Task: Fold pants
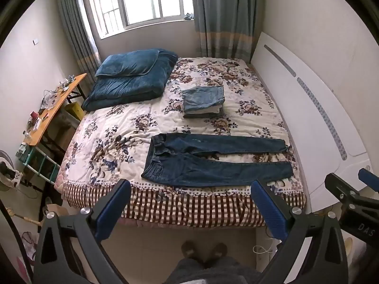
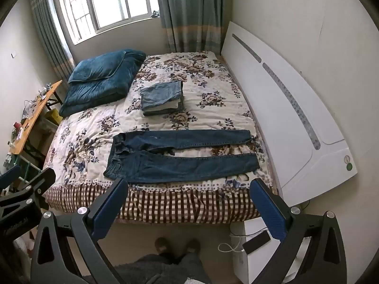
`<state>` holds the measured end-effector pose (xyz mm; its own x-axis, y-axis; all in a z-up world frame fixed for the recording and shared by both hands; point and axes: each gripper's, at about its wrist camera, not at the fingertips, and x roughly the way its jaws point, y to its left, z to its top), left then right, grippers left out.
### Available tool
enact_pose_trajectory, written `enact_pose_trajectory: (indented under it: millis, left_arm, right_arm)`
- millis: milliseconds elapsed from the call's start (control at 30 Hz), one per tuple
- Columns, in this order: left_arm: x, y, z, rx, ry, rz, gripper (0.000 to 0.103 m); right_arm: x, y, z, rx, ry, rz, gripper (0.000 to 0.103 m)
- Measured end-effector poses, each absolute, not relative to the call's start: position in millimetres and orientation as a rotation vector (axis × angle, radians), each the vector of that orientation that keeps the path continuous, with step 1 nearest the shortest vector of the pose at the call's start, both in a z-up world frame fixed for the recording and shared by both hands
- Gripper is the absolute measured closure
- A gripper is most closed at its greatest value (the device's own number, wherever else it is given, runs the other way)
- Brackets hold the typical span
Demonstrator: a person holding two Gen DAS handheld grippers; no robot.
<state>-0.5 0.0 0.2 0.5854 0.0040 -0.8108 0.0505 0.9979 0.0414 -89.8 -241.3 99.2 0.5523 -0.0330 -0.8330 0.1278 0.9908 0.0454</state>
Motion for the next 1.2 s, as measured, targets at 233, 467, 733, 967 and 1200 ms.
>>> enact_pose_trajectory:
  millis: [233, 467, 733, 967, 1200]
  left_arm:
    - [-3, 2, 1, 0.06, 0.943, -0.019, 0.0]
    - [-4, -5, 0, 0.072, 0.945, -0.013, 0.0]
    - [4, -4, -2, 0.088, 0.939, -0.012, 0.0]
    - [5, -7, -5, 0.091, 0.938, -0.013, 0.0]
    - [9, -13, -4, 0.095, 0.937, -0.02, 0.0]
  right_arm:
    - [-89, -241, 97, 0.102, 0.982, -0.095, 0.0]
    - [-86, -243, 104, 0.1, 0.98, -0.095, 0.0]
    - [-89, -235, 95, 0.093, 0.976, -0.102, 0.0]
    - [-85, -234, 94, 0.092, 0.978, -0.102, 0.0]
    - [-82, -239, 96, 0.101, 0.983, -0.109, 0.0]
